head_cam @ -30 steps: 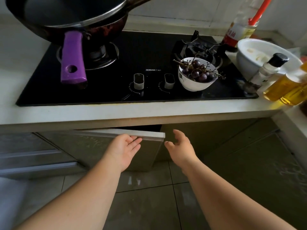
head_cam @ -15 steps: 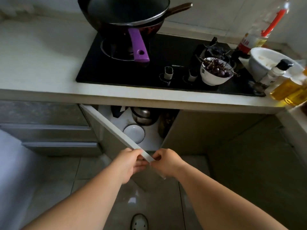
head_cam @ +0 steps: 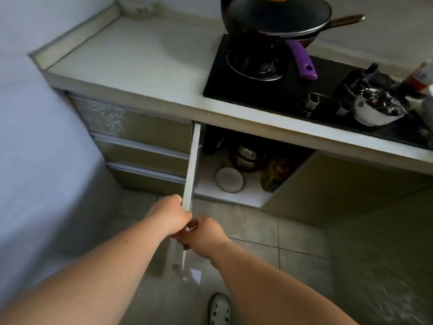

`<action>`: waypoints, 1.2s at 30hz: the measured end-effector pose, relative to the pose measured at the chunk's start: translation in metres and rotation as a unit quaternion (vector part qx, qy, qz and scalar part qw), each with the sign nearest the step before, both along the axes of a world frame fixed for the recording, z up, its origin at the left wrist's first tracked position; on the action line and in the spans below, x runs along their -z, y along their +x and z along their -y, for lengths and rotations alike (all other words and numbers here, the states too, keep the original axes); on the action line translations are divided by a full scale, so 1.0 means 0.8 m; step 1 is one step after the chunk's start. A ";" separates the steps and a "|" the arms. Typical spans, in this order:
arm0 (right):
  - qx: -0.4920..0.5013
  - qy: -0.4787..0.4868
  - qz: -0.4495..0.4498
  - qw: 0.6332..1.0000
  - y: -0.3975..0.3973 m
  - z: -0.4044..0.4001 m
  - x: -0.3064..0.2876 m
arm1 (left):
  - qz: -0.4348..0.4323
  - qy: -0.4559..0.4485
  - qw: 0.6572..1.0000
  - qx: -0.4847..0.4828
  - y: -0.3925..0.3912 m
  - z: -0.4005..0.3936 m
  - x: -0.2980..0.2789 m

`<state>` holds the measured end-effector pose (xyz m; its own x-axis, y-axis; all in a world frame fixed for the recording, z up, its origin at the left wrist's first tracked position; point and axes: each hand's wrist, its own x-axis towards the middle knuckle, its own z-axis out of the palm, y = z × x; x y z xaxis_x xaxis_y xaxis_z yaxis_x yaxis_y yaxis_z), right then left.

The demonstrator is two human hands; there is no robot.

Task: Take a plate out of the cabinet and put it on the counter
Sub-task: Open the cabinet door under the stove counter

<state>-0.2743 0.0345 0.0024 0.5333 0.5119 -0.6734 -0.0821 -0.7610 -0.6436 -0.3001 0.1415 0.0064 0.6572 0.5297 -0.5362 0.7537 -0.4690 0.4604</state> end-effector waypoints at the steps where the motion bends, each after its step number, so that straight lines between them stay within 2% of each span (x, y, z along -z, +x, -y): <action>1: 0.010 0.016 -0.028 0.999 -0.006 -0.013 0.002 | -0.011 0.026 1.000 0.014 -0.008 -0.014 -0.003; 4: -0.004 0.039 -0.108 0.993 -0.015 -0.039 0.003 | -0.038 0.085 0.995 0.042 -0.027 -0.049 -0.008; 7: -0.031 0.027 -0.134 0.990 -0.017 -0.056 0.002 | -0.054 0.092 0.993 0.049 -0.039 -0.079 -0.010; 12: -0.047 0.021 -0.135 0.990 -0.007 -0.065 0.000 | -0.045 0.058 0.996 0.042 -0.044 -0.092 -0.012; 17: -0.008 -0.009 -0.082 0.997 0.026 -0.033 -0.011 | -0.053 0.059 0.996 0.029 -0.038 -0.086 -0.015; 20: 0.030 -0.029 -0.053 0.998 0.067 0.000 -0.013 | -0.006 0.095 0.995 -0.010 -0.018 -0.076 -0.026; 23: 0.085 -0.037 -0.034 0.995 0.114 0.028 -0.007 | 0.091 0.108 0.990 -0.017 0.014 -0.055 -0.037; 26: 0.125 -0.041 -0.014 0.991 0.165 0.049 0.013 | 0.141 0.067 0.988 0.001 0.054 -0.030 -0.038; 29: 0.120 -0.035 -0.038 0.991 0.210 0.059 0.031 | 0.122 0.032 0.992 -0.013 0.092 -0.011 -0.018; 33: 0.116 -0.031 -0.031 0.992 0.266 0.073 0.070 | 0.105 -0.093 0.982 -0.128 0.145 0.008 0.040; 36: 0.109 -0.046 -0.025 0.993 0.303 0.088 0.109 | 0.086 -0.142 0.968 -0.187 0.174 0.022 0.090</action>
<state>-0.0318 -0.0356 -0.0849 0.5896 0.3238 -0.7400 -0.2813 -0.7765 -0.5639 -0.1609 0.1241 -0.0658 0.5410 0.5950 -0.5944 0.7466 -0.0143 0.6652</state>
